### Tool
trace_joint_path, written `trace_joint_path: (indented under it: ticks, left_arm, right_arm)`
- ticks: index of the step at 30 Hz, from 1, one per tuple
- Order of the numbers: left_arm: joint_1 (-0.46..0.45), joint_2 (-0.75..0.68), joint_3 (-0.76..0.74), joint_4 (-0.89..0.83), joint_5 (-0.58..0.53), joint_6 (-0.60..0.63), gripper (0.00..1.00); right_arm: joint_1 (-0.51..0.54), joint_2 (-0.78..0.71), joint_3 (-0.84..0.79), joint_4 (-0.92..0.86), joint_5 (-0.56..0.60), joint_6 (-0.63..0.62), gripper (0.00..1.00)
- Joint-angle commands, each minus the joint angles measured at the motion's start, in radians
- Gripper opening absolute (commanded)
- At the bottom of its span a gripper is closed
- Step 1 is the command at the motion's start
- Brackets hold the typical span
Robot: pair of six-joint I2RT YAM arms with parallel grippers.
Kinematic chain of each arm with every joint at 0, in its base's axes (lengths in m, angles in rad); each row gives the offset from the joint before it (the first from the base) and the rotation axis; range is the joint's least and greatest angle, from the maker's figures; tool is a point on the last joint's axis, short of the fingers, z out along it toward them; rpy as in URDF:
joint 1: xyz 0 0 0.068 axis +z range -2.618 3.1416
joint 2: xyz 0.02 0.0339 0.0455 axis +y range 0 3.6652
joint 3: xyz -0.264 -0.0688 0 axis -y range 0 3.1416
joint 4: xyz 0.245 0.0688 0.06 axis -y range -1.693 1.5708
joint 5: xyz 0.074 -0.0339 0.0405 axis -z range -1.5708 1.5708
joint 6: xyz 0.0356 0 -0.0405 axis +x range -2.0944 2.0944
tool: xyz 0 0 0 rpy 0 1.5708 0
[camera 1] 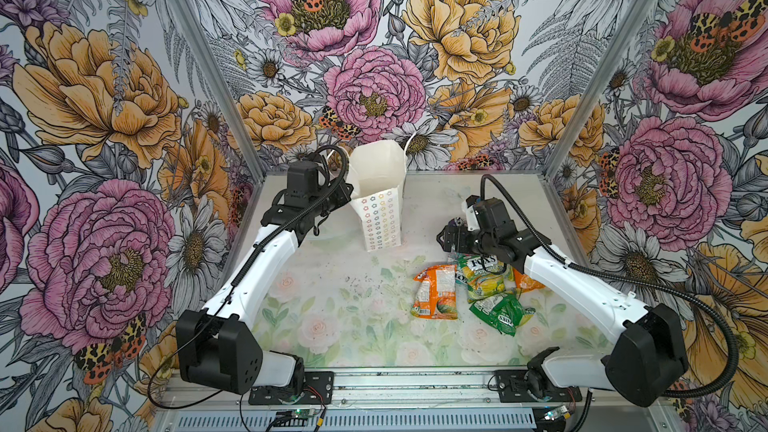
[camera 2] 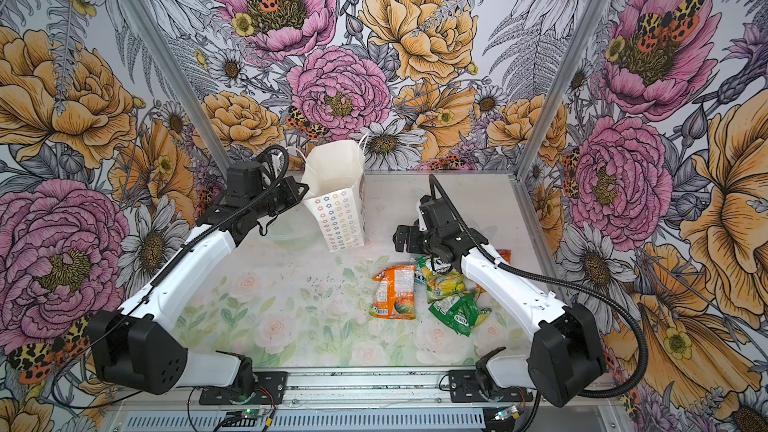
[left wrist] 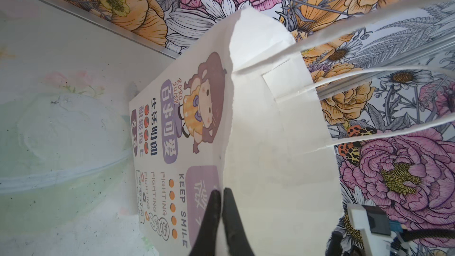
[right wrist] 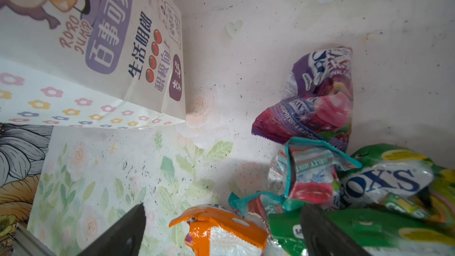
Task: Place the snacks into the paper bag
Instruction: 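Reach the right gripper down and grasp the orange snack packet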
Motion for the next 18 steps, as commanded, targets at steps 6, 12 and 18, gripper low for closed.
trace_joint_path:
  ticks: [6, 12, 18]
  left_arm:
    - [-0.02, -0.066, -0.014, -0.047, 0.09, 0.046, 0.0]
    - [-0.044, -0.076, -0.05, -0.048, 0.058, 0.022, 0.0]
    - [-0.065, -0.073, -0.066, -0.05, 0.001, -0.017, 0.0]
  right_arm:
    - [0.072, -0.012, -0.084, -0.013, 0.013, 0.029, 1.0]
    - [0.109, -0.011, -0.113, -0.013, 0.031, 0.051, 1.0]
    - [0.15, 0.039, -0.122, -0.012, 0.023, 0.024, 1.0]
